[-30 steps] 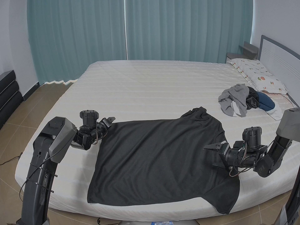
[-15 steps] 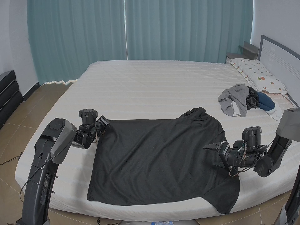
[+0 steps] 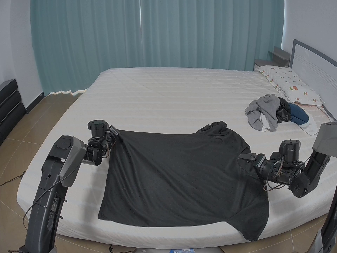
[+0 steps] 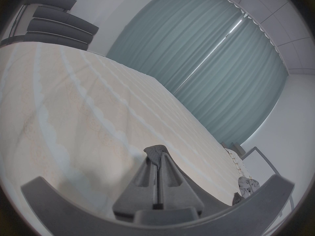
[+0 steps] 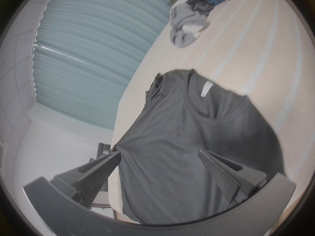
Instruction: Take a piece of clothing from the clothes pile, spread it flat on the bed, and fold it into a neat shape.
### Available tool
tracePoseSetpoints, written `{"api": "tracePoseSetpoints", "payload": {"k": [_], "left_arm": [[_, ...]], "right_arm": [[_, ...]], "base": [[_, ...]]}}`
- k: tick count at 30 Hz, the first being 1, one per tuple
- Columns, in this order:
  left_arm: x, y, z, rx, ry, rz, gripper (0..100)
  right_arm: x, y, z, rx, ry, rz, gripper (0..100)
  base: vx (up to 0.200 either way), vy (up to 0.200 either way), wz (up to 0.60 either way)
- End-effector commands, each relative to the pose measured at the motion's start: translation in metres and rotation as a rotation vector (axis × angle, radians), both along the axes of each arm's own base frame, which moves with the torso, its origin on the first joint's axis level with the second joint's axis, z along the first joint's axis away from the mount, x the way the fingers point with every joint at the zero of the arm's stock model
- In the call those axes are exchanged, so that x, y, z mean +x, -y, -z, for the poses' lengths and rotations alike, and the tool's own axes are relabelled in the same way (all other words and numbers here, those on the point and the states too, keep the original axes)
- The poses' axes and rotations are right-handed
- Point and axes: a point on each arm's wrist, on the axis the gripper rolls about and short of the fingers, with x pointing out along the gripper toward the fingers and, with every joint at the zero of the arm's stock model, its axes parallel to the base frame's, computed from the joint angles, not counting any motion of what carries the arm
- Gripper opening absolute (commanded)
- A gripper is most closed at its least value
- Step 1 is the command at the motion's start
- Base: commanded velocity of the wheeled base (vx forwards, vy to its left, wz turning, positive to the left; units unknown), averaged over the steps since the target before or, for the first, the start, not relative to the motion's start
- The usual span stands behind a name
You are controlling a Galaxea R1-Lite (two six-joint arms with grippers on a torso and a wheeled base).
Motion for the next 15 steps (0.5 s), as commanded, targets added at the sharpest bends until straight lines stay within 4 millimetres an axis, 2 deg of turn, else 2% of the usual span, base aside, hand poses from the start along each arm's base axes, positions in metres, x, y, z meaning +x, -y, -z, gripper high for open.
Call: {"api": "tracePoseSetpoints", "payload": {"k": [1, 10, 15], "left_arm": [[0.001, -0.011, 0.000, 0.000, 0.006, -0.022, 0], [0.002, -0.019, -0.002, -0.005, 0.014, -0.023, 0], [0.002, -0.021, -0.002, -0.008, 0.014, -0.025, 0]], "right_arm": [[0.001, 0.033, 0.003, -0.073, 0.017, 0.071, 100], [0.001, 0.062, 0.003, -0.124, 0.030, 0.136, 100], [0.000, 0.065, 0.022, -0.173, -0.019, 0.104, 100]], "base": [[0.000, 0.000, 0.00], [0.000, 0.000, 0.00], [0.000, 0.000, 0.00]]}}
